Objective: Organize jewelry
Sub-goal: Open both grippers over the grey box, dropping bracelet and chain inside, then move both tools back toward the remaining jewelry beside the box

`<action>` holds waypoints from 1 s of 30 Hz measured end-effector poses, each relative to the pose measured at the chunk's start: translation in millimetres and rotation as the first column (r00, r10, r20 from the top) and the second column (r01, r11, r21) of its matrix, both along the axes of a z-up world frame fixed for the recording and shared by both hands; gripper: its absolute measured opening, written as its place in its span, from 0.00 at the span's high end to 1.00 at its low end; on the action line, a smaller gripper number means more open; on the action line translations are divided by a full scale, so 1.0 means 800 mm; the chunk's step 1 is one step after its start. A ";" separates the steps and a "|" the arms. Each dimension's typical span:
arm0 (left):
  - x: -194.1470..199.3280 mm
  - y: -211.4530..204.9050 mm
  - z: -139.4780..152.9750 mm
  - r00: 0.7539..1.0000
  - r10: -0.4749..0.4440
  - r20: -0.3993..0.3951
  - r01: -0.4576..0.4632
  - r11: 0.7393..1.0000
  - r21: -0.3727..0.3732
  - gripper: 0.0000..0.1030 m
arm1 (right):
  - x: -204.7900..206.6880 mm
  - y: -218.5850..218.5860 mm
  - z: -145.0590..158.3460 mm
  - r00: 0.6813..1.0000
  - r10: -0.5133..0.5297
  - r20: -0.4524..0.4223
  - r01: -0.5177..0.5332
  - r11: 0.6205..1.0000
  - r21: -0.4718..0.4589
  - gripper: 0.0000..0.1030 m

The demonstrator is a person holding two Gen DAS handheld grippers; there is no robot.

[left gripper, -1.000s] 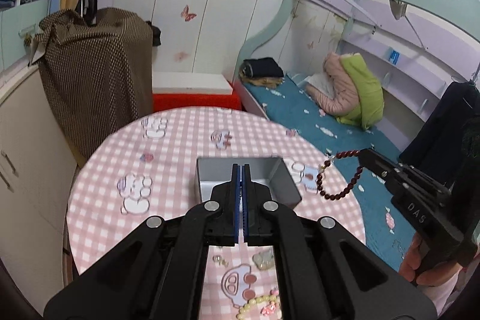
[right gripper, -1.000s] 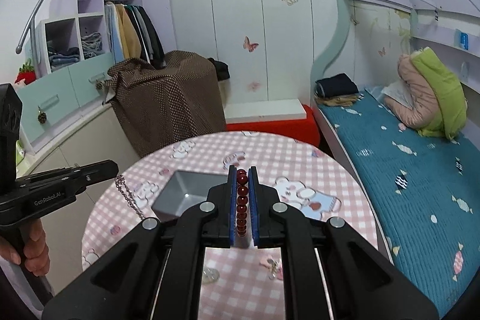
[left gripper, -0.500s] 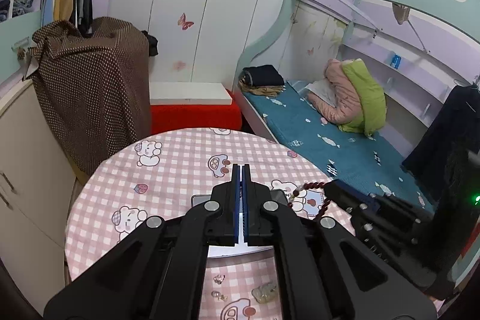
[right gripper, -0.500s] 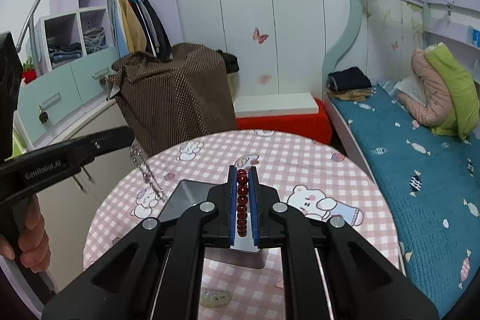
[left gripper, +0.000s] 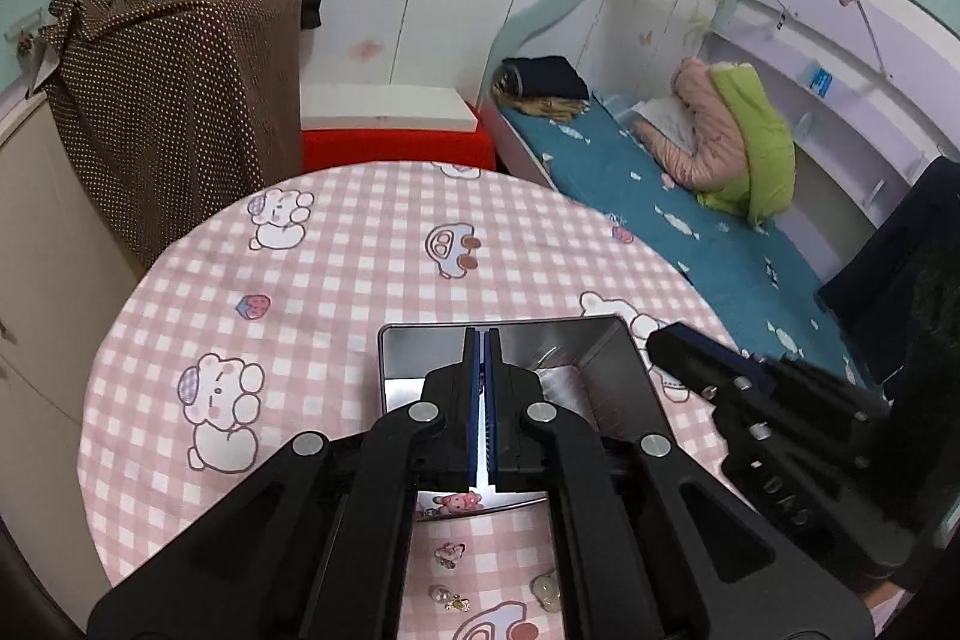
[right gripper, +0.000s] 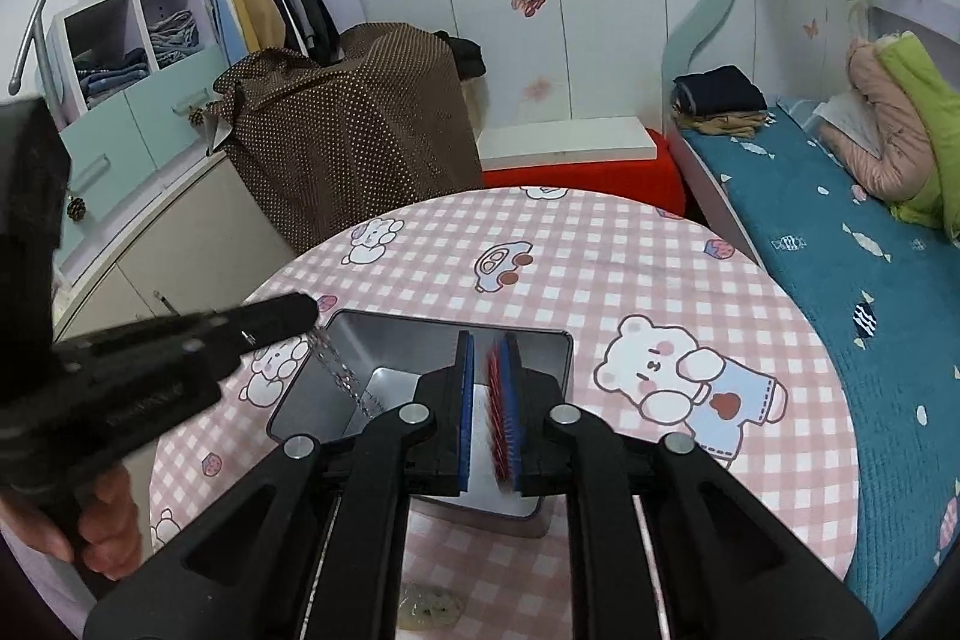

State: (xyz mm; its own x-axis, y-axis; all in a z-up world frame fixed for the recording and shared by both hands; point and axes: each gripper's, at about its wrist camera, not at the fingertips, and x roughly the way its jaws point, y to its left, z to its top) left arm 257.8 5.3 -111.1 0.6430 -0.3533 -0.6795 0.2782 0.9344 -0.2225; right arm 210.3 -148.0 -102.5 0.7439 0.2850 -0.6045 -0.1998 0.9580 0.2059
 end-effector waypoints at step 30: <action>-0.049 0.016 0.003 0.996 0.083 0.039 -0.088 0.989 0.123 0.44 | -0.044 -0.034 0.022 0.987 -0.147 0.071 0.152 0.987 -0.061 0.26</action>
